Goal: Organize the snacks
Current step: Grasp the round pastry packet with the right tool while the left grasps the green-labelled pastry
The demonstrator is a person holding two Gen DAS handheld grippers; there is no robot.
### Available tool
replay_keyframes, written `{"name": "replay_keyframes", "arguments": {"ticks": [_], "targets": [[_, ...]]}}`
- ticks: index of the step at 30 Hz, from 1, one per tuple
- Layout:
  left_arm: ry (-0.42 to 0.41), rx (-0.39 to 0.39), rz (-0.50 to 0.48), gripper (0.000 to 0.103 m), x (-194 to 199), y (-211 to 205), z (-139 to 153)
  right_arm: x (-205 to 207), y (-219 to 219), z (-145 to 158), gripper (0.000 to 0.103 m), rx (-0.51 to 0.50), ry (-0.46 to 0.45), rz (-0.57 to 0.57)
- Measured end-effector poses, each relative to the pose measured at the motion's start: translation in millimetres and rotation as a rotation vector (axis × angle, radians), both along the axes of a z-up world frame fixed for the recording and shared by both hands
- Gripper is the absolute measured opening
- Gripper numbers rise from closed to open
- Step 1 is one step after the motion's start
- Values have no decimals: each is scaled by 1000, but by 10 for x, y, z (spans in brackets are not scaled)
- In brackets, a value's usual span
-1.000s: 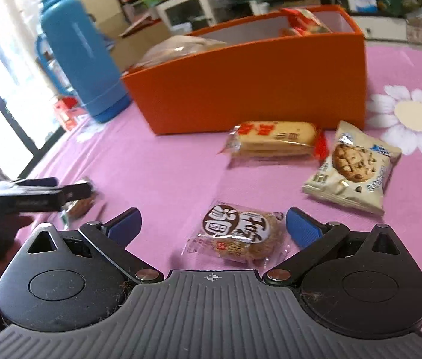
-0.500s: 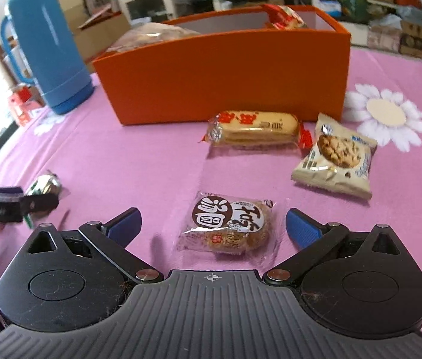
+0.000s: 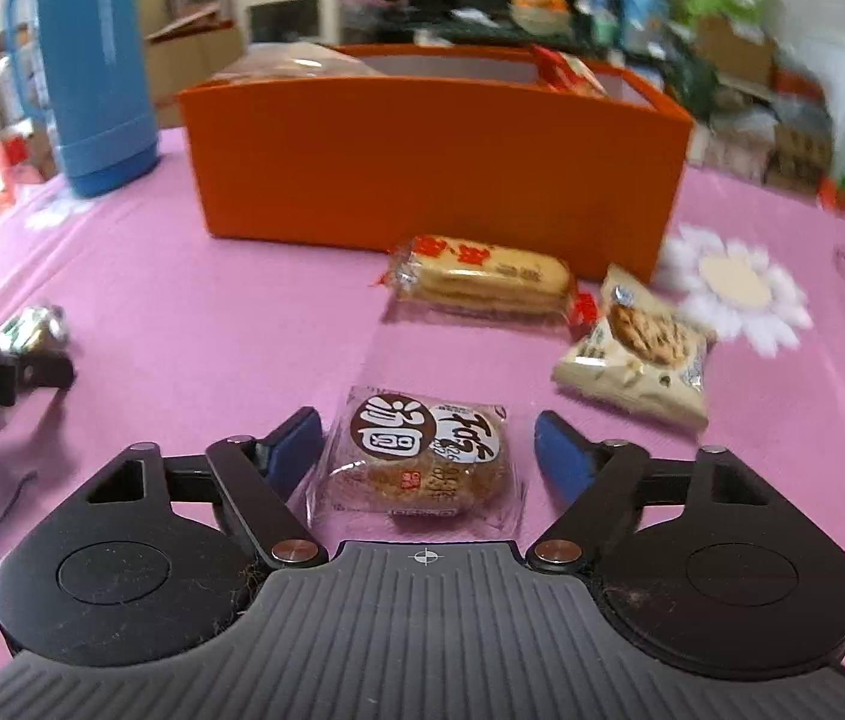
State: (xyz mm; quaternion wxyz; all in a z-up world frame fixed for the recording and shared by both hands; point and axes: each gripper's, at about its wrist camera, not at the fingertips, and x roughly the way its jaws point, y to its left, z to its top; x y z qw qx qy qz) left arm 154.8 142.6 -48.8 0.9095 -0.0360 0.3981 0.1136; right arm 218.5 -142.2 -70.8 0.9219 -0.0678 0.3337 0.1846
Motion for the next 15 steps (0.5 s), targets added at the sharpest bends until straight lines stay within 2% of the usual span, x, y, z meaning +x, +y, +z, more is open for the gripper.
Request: {"name": "replay_keyframes", "arguments": {"ticks": [4, 7, 9, 11, 12, 13, 15], "targets": [[-1, 0, 3, 98, 3, -2, -1, -8, -25, 6, 69, 5, -4, 7], [-2, 1, 6, 98, 1, -8, -2, -11, -23, -12, 84, 18, 9, 10], [-1, 0, 9, 97, 0, -14, -2, -29, 2, -20, 84, 3, 1, 15], [-5, -8, 1, 87, -6, -21, 12, -37, -15, -19, 82, 8, -1, 18], [-13, -13, -15, 66, -22, -34, 40, -40, -17, -14, 78, 2, -2, 20], [-16, -25, -35, 48, -35, -48, 74, -46, -34, -4, 64, 4, -3, 20], [0, -59, -51, 48, -59, -59, 109, -54, -87, 40, 49, 20, 4, 29]]}}
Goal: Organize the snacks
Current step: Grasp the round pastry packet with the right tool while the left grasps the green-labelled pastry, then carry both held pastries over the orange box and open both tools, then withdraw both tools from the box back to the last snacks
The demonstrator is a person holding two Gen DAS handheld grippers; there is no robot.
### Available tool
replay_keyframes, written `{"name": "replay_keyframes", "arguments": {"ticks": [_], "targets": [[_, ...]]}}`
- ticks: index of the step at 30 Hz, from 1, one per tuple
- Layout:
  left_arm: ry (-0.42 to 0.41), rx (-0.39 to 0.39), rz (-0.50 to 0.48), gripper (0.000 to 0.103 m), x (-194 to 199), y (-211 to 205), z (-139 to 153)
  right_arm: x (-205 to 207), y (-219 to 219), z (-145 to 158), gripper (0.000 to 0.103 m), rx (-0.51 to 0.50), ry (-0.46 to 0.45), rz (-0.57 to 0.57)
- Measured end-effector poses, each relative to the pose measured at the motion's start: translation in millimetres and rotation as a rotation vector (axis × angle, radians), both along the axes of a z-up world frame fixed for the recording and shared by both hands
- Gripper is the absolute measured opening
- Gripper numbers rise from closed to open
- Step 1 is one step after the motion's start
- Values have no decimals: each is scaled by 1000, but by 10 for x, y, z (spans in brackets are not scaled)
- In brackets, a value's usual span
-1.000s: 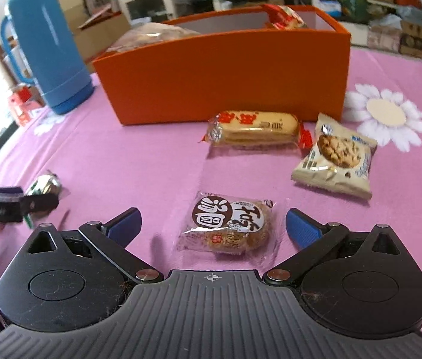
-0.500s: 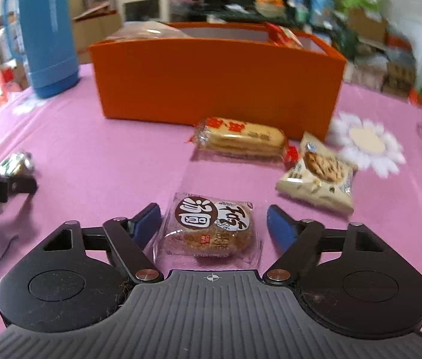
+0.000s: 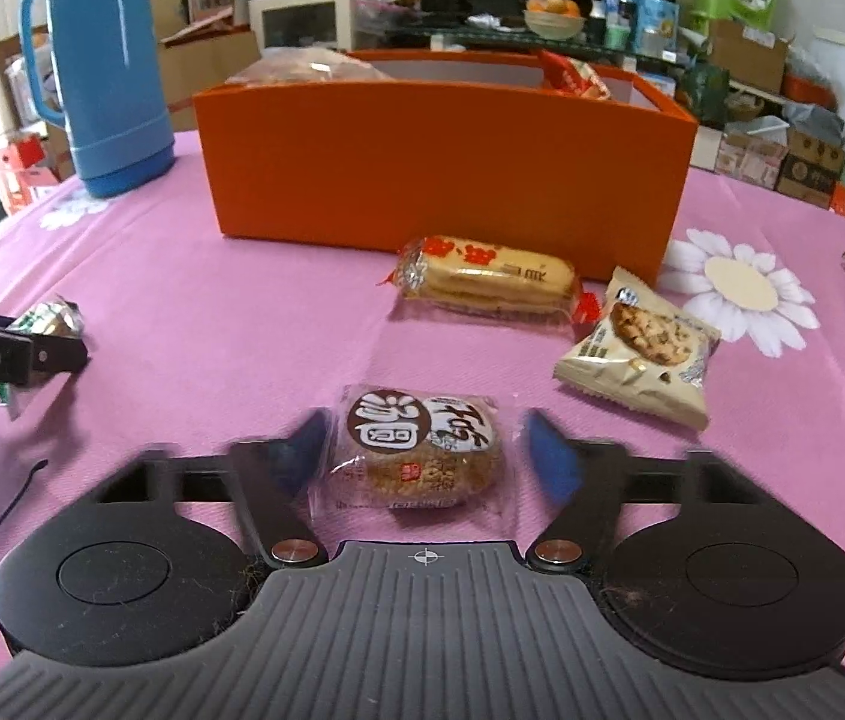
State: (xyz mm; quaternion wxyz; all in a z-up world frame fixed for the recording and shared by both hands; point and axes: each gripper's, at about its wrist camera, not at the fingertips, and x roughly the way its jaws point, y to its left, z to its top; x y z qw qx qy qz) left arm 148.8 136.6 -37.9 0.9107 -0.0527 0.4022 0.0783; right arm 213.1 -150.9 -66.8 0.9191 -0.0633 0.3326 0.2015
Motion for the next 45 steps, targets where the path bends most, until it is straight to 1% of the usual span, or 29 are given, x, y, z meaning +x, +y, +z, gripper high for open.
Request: {"name": "replay_keyframes", "arguments": {"ticks": [2, 4, 6, 8, 11, 13, 15, 18, 21, 24, 27, 29, 30, 31, 32, 33, 34, 35, 36, 37, 39, 40, 42, 45], "targets": [[0, -32, -5, 48, -40, -8, 49, -3, -68, 24, 47, 40, 22, -2], [-35, -66, -14, 48, -106, -7, 162, -6, -161, 72, 46, 131, 62, -3], [-78, -78, -17, 48, -171, -11, 286, -16, -248, 178, 46, 233, 86, 9], [-104, -105, -18, 48, -197, -21, 400, -59, -279, 313, 46, 260, 52, 17], [-140, -132, -36, 48, -99, -69, 581, -90, -304, 571, 46, 260, -31, 41], [-155, -121, -51, 48, 81, -138, 697, -11, -320, 719, 46, 259, -65, 49], [-186, -103, -66, 48, 341, -216, 853, 160, -330, 867, 46, 250, -102, 41], [-241, -90, -91, 48, 825, -315, 1044, 551, -334, 1106, 47, 253, -173, 12], [-256, -88, -100, 48, 1372, -411, 1079, 1031, -269, 1198, 47, 245, -202, -17], [-242, -80, -115, 48, 1838, -497, 994, 1504, -134, 1121, 47, 206, -183, -21], [-205, -59, -139, 48, 2258, -606, 813, 1874, 40, 928, 47, 135, -147, -5], [-207, -27, -161, 51, 2407, -676, 715, 2050, 115, 790, 47, 97, -110, 13], [-207, 10, -175, 56, 2449, -732, 681, 2076, 149, 735, 48, 99, -99, 29], [-209, 36, -186, 64, 2429, -754, 660, 2094, 173, 699, 49, 100, -90, 38], [-208, 45, -203, 70, 2425, -776, 654, 2100, 202, 678, 50, 91, -87, 49], [-213, 42, -211, 77, 2392, -779, 668, 2093, 242, 679, 57, 72, -91, 63], [-230, 39, -207, 80, 2326, -760, 700, 2073, 258, 699, 60, 65, -99, 69], [-258, 31, -201, 82, 2216, -721, 757, 2034, 252, 739, 61, 71, -110, 72], [-282, 23, -195, 86, 2099, -684, 830, 1961, 221, 804, 66, 85, -123, 71], [-305, 18, -185, 90, 1969, -644, 904, 1896, 186, 870, 75, 91, -134, 69], [-349, 16, -161, 95, 1683, -570, 1040, 1723, 87, 1019, 85, 108, -174, 53], [-355, 14, -156, 95, 1572, -557, 1085, 1590, 10, 1092, 89, 119, -196, 38], [-351, -2, -163, 95, 1321, -541, 1128, 1311, -177, 1182, 93, 147, -229, 3], [-305, -3, -187, 95, 989, -612, 995, 929, -537, 1118, 93, 184, -230, -83]]}}
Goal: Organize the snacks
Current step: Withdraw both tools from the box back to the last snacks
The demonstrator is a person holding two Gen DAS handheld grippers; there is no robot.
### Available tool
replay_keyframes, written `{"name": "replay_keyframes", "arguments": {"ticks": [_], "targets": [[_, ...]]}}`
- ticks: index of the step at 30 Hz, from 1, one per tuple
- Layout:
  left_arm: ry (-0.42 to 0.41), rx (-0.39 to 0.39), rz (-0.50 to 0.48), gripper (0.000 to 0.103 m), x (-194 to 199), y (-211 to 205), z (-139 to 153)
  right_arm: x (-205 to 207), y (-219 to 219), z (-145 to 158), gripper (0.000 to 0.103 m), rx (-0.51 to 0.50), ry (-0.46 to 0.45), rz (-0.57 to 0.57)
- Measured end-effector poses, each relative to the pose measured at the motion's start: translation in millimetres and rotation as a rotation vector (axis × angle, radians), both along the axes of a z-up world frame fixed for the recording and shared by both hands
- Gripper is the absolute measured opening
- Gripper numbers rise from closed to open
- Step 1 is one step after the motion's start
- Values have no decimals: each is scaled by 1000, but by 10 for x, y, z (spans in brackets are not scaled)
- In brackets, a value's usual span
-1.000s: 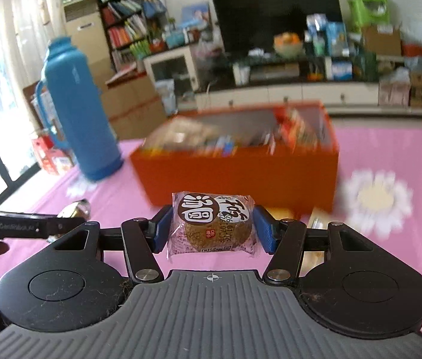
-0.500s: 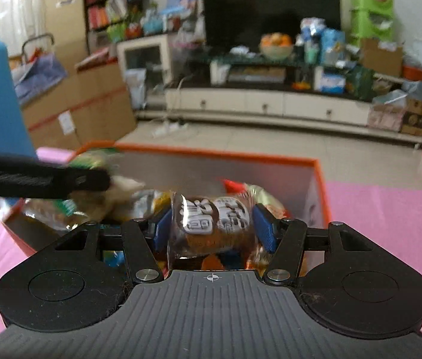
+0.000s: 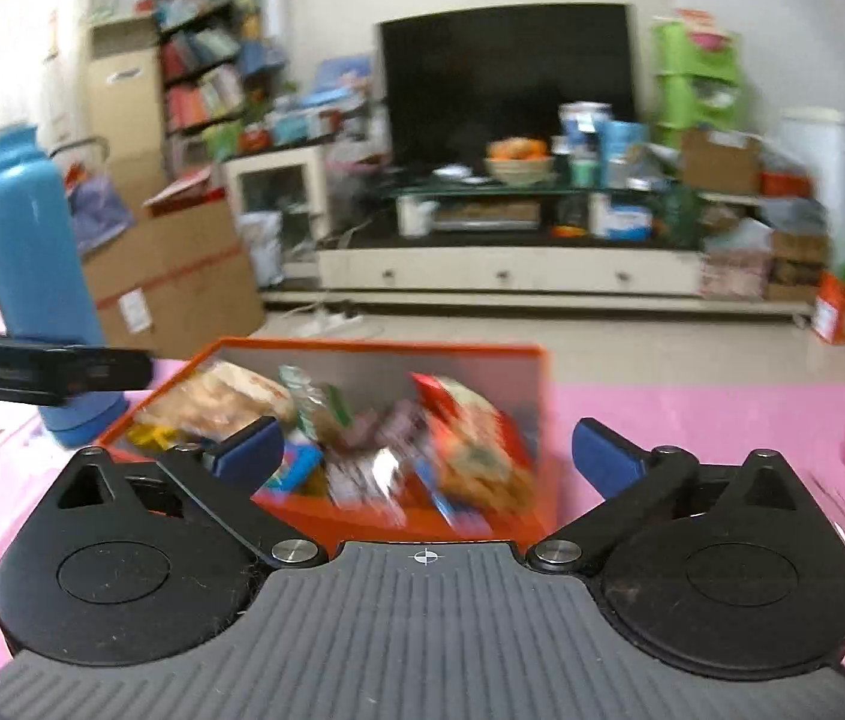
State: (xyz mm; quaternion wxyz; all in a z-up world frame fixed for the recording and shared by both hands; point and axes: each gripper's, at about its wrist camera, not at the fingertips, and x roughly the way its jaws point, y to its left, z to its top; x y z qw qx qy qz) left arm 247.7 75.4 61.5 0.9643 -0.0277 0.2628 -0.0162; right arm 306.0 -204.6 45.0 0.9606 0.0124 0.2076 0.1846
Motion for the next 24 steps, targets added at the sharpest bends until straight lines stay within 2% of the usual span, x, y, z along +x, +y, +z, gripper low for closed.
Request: {"name": "replay_keyframes", "arguments": {"ticks": [4, 6, 8, 12, 17, 19, 21, 23, 24], "targets": [[100, 56, -42, 95, -271, -305, -402, -294, -475, -257, 93, 105, 126, -96], [146, 53, -60, 95, -275, -466, -531, -356, -705, -407, 93, 183, 189, -122], [172, 28, -77, 95, -177, -656, -600, -361, -864, -485, 93, 208, 222, -140], [220, 14, -19, 95, 221, -980, -642, -418, -1069, -566, 93, 199, 209, -169], [312, -12, 41, 95, 642, -1273, -853, -384, -1333, -564, 93, 346, 239, -164], [327, 13, 80, 95, 721, -1334, -903, -370, -1355, -571, 93, 381, 245, -147], [378, 33, 101, 96, 775, -1357, -984, -390, -1320, -566, 93, 383, 243, -132], [411, -23, 118, 88, 749, -1290, -1044, -391, -1307, -560, 93, 387, 239, -121], [406, -2, 133, 85, 707, -1276, -1042, -416, -1292, -549, 93, 389, 238, -120]]}}
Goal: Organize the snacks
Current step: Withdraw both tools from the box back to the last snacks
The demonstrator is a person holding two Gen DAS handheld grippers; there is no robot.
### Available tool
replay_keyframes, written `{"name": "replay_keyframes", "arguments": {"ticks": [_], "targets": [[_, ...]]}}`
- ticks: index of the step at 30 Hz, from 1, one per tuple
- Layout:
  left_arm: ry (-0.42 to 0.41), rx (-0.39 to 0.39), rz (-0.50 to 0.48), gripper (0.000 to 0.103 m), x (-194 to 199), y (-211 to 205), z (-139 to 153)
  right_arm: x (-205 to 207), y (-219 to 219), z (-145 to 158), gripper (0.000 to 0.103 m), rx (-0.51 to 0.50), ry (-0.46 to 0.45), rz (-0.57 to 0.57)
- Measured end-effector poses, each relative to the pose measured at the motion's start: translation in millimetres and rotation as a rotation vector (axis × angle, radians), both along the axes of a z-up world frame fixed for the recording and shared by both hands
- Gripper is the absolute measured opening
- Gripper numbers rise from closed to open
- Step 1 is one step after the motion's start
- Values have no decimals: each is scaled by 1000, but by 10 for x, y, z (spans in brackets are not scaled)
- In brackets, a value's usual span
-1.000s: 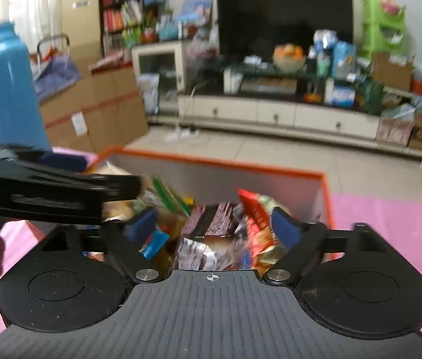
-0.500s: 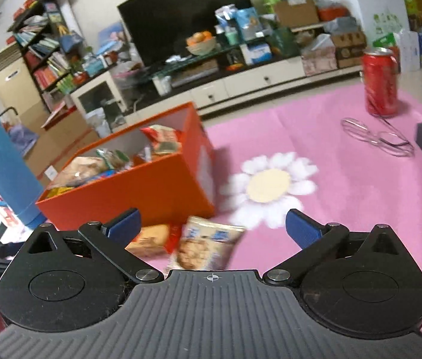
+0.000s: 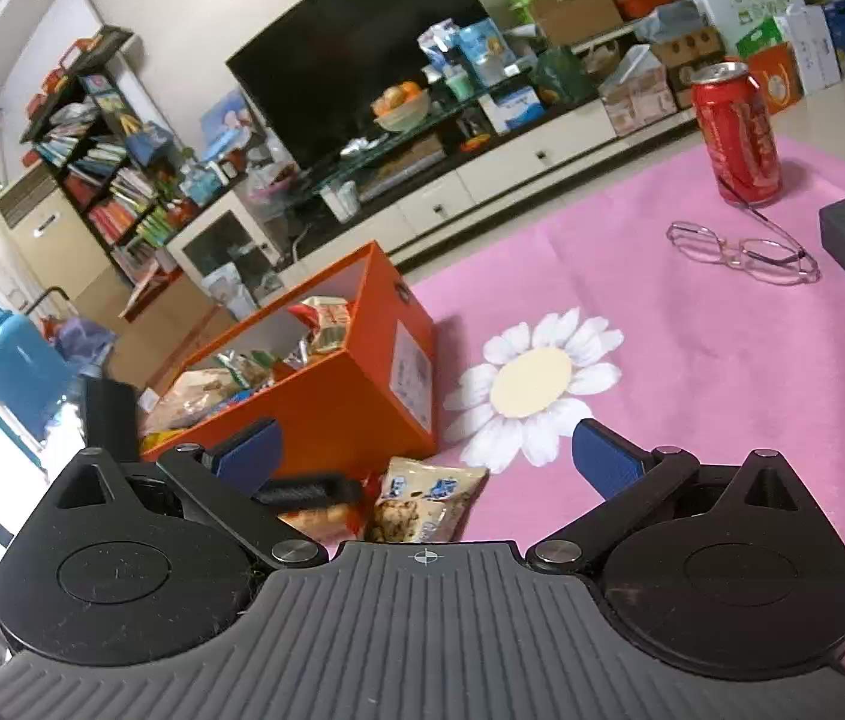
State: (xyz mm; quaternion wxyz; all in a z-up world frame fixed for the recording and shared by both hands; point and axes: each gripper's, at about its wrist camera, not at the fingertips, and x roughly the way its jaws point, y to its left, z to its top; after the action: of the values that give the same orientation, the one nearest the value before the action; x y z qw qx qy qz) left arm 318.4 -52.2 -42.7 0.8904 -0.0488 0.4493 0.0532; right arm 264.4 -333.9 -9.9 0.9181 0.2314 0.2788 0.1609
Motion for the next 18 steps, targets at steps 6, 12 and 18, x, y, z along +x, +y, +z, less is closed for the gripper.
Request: {"name": "replay_keyframes", "arguments": {"ticks": [6, 12, 18], "targets": [[-2, 14, -14, 77, -556, 403, 6, 15, 71, -31, 93, -26, 19, 3], [16, 63, -82, 86, -1323, 957, -24, 50, 288, -102, 93, -91, 48, 76], [-51, -31, -72, 92, -1742, 1430, 139, 76, 556, -203, 93, -184, 75, 142]]}}
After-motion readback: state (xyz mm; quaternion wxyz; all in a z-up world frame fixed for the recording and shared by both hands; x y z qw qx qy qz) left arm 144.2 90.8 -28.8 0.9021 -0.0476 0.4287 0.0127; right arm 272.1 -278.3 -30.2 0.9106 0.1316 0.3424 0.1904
